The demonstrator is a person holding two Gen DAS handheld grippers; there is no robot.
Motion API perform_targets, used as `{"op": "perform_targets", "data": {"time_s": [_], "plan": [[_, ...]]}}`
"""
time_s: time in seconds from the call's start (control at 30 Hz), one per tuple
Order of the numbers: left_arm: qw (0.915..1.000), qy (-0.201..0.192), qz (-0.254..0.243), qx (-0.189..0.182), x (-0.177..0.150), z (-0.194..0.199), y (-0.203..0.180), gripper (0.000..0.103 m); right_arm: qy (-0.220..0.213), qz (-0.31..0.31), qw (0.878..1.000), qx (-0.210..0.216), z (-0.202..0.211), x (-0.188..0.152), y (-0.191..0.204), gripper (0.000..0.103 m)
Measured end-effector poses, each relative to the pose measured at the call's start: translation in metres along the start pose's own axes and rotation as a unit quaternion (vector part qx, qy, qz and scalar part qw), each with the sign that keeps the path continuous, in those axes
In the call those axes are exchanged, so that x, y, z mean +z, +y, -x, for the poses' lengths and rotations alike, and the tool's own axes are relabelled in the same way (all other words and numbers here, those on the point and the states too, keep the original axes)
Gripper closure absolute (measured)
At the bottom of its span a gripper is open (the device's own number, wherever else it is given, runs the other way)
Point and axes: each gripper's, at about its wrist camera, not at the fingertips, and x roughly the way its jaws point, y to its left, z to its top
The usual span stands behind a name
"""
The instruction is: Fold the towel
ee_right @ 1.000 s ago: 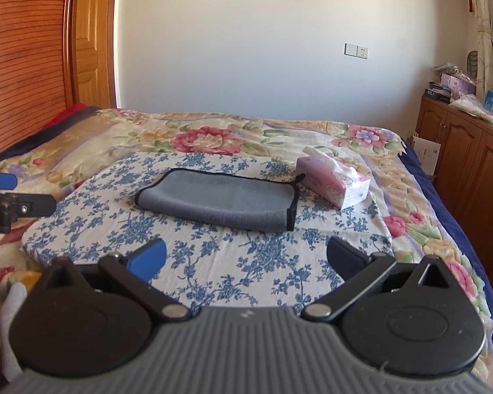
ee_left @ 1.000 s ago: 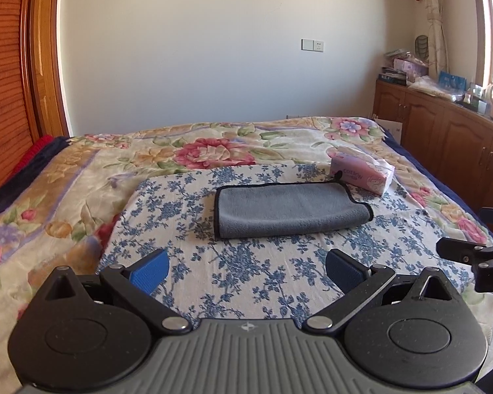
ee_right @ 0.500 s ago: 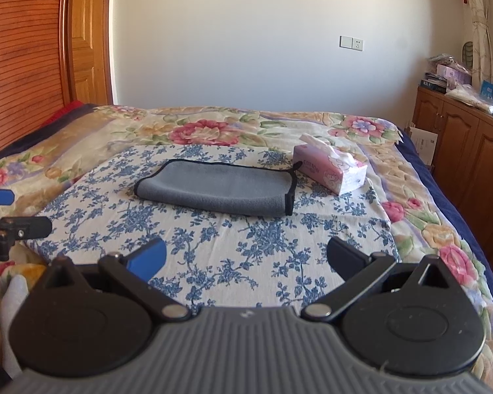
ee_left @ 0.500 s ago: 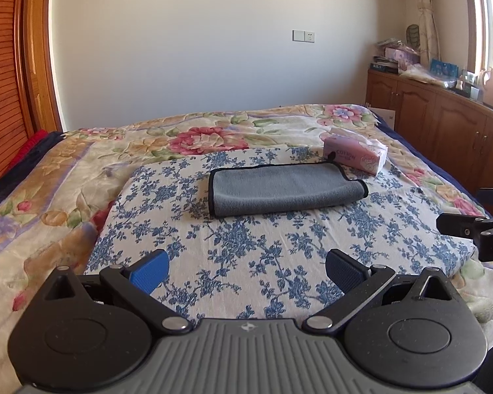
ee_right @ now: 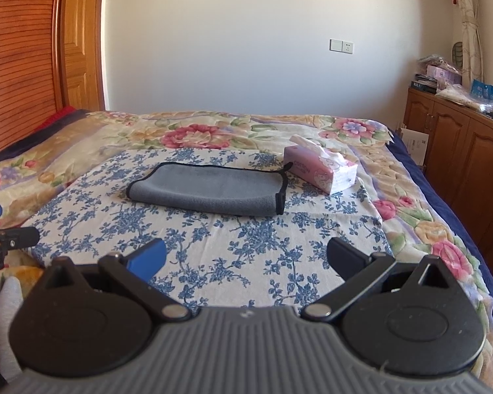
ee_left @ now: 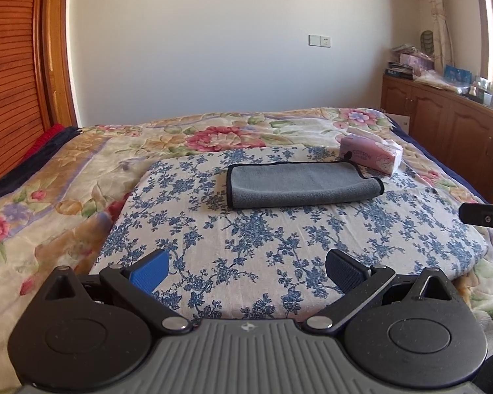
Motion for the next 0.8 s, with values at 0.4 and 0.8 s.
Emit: {"op": "perform_targets", "data": {"time_s": [0.4,0.8], "plan": [[0.9999,-0.011,0.003,0.012,-0.0026,-0.0028,0.0061,0.000,-0.011,-0.005,1.000,-0.010,0.0011,-0.0015,-0.0029,0.000],[0.9991,-0.038,0.000,0.016,-0.0020,0.0016,0.0061,0.000,-0.035,-0.004,0.999,-0.017,0.0060,-0.0007,-0.0038,0.000]]}}
